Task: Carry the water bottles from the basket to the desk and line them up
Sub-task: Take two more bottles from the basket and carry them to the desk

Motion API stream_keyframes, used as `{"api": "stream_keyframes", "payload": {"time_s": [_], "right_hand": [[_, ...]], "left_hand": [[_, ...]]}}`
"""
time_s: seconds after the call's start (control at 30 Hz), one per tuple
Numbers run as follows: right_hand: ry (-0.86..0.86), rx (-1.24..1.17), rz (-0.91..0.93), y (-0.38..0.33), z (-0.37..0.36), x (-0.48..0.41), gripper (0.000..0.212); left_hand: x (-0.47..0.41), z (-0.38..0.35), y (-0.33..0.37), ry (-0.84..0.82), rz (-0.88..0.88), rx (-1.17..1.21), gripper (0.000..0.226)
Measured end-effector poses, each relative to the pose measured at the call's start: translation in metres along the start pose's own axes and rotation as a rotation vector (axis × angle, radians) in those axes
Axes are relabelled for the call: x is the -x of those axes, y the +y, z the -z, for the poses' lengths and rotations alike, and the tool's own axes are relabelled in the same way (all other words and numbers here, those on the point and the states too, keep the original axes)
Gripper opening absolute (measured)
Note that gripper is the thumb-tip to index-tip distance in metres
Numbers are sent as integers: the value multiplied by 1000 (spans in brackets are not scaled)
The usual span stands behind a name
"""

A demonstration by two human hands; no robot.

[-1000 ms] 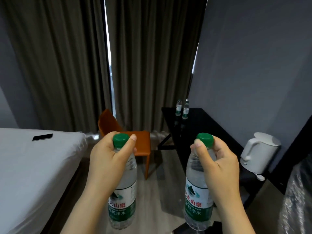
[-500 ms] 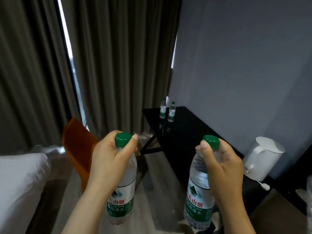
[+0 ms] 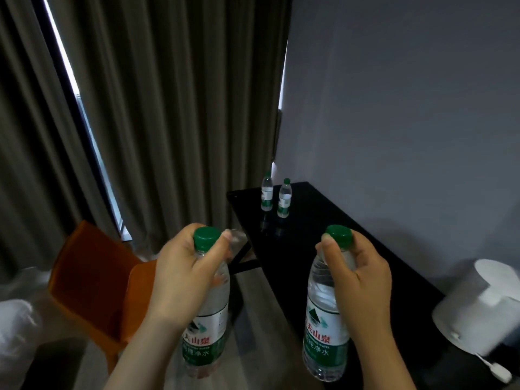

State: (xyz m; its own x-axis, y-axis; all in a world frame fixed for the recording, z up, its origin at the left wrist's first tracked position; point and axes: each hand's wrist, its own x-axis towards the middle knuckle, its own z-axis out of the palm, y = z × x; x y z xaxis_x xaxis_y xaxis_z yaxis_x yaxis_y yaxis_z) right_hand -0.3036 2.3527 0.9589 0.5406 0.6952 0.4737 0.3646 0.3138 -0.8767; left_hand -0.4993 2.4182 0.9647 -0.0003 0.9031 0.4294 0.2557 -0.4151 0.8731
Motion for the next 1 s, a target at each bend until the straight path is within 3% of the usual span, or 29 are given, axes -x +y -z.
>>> {"api": "stream_keyframes", "payload": {"time_s": [0.13,0.3,0.57,0.8,1.0], "right_hand": [[-49,53,14,27,-25,-45,13],[-66,124,0,57,-58,-87,8],[24,212,-31,100,-119,-158,5],[147,205,-71,127,-152,-211,6],[210,210,-154,169,-147,-254,7]], "left_hand": [[-46,-23,-29,27,60,24,27],[-97,-45,-58,-58,89,87,24],[-211,-80,-121,-188,89,208,26],[-291,-127,-158,-326,-61,118,31],[-327,-190,-196,-461,19,180,31]]}}
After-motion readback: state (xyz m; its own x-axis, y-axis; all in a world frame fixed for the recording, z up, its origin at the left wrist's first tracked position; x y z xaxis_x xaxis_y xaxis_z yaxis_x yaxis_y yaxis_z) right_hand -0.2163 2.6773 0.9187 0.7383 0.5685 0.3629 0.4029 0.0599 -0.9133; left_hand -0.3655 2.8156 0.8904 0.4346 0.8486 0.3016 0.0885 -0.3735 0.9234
